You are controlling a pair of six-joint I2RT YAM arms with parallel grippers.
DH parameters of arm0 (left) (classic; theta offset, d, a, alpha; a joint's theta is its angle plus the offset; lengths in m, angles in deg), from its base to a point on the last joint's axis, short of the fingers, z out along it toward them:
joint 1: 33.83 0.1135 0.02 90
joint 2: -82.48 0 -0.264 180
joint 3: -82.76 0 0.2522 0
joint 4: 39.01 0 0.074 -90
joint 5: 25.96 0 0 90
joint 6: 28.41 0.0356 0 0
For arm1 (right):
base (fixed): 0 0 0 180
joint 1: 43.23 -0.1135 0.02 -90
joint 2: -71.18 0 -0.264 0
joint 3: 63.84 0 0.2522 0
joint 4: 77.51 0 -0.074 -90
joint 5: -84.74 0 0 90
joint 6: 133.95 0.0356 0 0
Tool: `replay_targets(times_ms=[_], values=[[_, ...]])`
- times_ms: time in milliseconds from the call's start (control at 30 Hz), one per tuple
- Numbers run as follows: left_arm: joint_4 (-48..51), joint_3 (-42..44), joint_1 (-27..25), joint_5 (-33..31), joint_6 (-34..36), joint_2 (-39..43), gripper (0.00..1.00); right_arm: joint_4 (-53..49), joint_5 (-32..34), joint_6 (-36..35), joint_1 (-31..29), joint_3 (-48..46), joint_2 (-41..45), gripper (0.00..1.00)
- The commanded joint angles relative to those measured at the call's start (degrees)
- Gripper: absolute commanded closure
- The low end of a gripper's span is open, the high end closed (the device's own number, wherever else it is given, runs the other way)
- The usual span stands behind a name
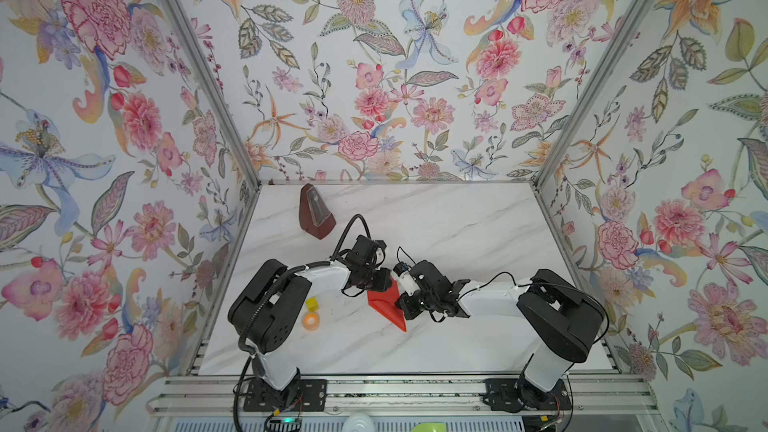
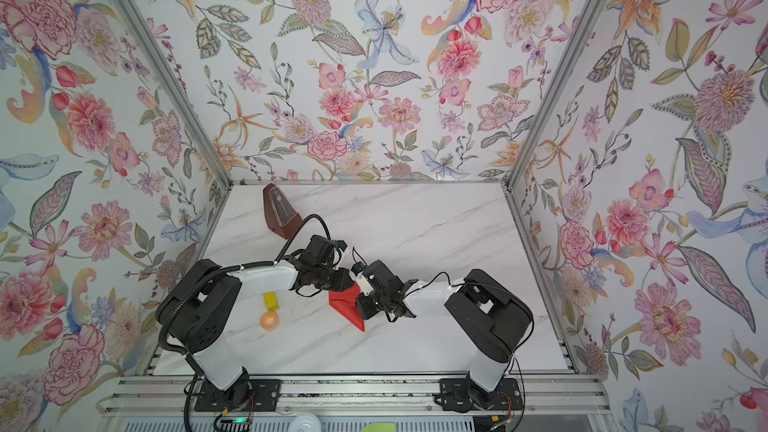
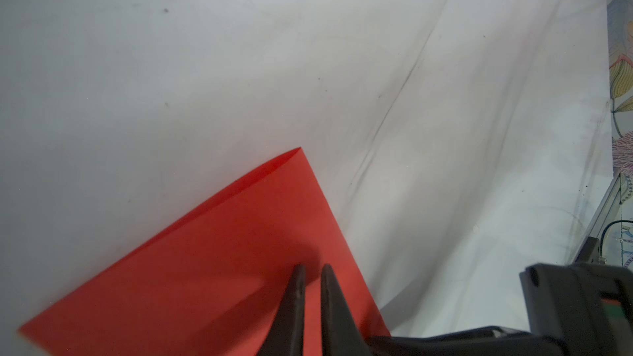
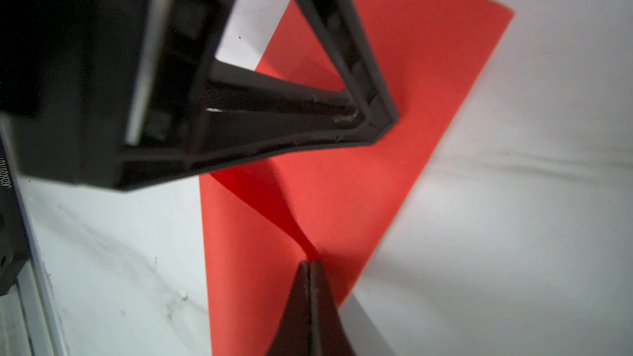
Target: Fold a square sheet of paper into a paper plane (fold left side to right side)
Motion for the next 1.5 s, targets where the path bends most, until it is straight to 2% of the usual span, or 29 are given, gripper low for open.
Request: replay_targets(times_ms=[0, 700, 1467], values=[[0.33, -0.7, -0.1, 2.42, 0.98, -2.43, 0.87, 0.11, -0.6, -0.18, -0.49, -0.44, 0.39, 1.0], [-0.67, 1.32, -0.3, 3.09, 2.06, -3.57, 0.89, -2.38, 1.98, -1.73, 0.74, 0.38, 2.43, 1.0], [-0.46, 1.23, -0.35, 2.57, 2.65, -3.23, 0.91, -6.83, 4.24, -3.84, 1.2, 1.26, 0.24, 1.0]])
